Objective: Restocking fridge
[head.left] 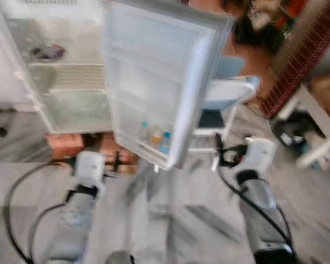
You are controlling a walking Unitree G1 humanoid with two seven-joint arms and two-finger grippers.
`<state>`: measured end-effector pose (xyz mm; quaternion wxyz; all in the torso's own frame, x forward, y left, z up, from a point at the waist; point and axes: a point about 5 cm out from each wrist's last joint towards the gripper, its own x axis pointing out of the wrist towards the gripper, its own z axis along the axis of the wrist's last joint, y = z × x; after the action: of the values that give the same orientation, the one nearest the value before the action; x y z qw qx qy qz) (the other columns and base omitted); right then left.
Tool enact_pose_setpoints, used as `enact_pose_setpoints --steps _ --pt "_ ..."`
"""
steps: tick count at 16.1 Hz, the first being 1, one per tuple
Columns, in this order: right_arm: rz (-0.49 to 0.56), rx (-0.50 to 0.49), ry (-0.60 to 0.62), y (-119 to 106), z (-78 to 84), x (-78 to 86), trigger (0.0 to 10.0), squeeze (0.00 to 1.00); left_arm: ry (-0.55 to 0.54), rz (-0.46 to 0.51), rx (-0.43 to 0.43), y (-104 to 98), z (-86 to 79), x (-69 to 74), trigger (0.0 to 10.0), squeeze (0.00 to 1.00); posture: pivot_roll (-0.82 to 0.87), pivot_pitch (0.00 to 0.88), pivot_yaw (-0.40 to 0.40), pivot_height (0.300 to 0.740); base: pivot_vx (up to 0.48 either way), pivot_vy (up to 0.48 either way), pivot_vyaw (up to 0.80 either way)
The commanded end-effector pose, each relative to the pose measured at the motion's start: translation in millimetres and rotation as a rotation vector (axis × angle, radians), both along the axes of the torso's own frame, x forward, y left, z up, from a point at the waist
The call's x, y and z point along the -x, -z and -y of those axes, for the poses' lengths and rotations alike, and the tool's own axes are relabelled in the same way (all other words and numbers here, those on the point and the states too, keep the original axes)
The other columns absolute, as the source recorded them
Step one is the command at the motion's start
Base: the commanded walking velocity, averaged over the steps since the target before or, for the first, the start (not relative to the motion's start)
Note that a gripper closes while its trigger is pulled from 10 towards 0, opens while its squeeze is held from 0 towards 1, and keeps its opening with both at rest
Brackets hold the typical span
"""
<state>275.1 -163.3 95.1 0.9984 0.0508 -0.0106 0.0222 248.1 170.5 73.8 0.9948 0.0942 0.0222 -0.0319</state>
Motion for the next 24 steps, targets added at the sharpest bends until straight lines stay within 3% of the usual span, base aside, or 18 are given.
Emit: enact_pose_setpoints --steps 1,7,24 --pt "0.013 0.014 0.029 -3.3 10.9 0.3 10.0 0.00 0.021 0.006 0.011 -1.2 9.7 -1.8 10.0 0.00 0.11 0.068 -0.051 0.740 0.266 -0.274 0.00" --pt "0.022 0.002 0.003 -6.5 6.6 -0.2 10.0 0.00 -0.006 0.021 0.012 -2.1 4.7 -1.1 10.0 0.00 0.11 0.074 -0.050 0.740 0.041 0.000 0.07" --pt "0.048 0.023 -0.018 -11.9 5.8 -1.6 10.0 0.00 -0.004 0.038 0.031 -4.9 7.4 -4.3 10.0 0.00 0.11 0.073 -0.052 0.740 0.321 0.000 0.00"
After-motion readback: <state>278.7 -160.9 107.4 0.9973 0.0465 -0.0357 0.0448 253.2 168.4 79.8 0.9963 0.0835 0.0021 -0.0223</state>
